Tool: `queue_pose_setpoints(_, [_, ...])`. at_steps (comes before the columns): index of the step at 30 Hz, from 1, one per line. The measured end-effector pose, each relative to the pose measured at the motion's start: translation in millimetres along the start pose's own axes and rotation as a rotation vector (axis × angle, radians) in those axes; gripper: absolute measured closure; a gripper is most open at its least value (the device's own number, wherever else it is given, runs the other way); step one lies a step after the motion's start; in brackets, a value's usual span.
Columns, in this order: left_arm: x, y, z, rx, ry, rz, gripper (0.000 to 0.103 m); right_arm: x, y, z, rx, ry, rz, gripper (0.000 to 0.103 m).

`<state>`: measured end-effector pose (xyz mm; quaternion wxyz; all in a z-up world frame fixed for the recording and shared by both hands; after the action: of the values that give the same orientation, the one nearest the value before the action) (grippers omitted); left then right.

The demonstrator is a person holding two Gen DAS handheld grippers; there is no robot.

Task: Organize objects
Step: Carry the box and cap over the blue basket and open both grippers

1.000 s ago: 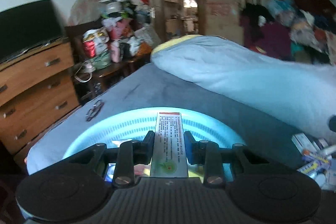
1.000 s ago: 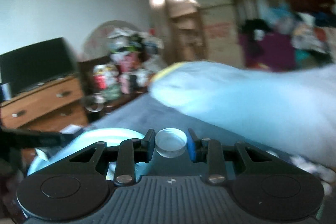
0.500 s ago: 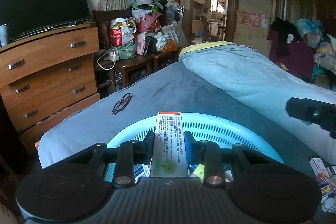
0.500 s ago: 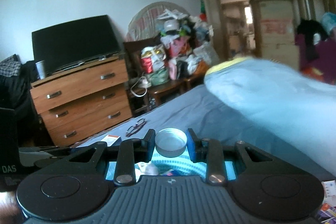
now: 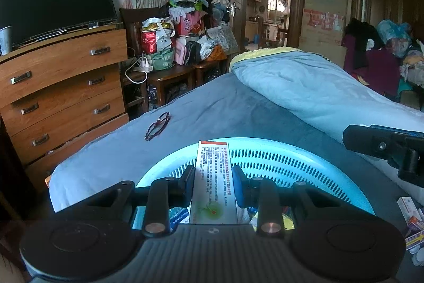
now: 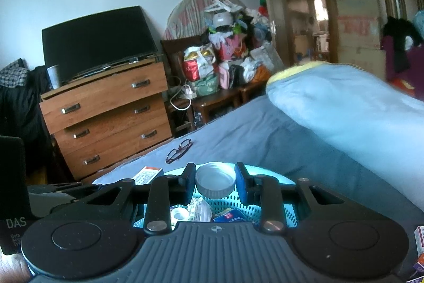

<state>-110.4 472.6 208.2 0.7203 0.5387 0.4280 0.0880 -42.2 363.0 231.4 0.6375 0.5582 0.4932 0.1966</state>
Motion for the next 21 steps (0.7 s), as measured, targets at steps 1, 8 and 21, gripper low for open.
queue_pose_setpoints(1, [1.7, -0.5, 0.3, 0.000, -0.001, -0.001, 0.071, 0.7, -0.6, -0.7, -0.001, -0.001, -0.001, 0.070])
queue_pose_setpoints(8, [10.2, -2.2, -0.2, 0.007, -0.004, -0.011, 0.071, 3.6, -4.4, -3.2, -0.004, -0.002, -0.008, 0.070])
queue_pose_setpoints(21, [17.5, -5.8, 1.8, 0.030, 0.007, -0.032, 0.071, 6.2, -6.2, -0.4, -0.004, -0.005, -0.008, 0.066])
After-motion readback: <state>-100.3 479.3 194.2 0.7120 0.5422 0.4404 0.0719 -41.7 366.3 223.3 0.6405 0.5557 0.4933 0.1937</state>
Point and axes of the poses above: each gripper's, at about its wrist camera, not at the fingertips, and x roughly the way its jaws point, z to its right, y to its top, the point moved 7 cm from there along x, roughly the way its jaws point, and after that the axes turned 4 degrees about -x, right-handed, at the moved point
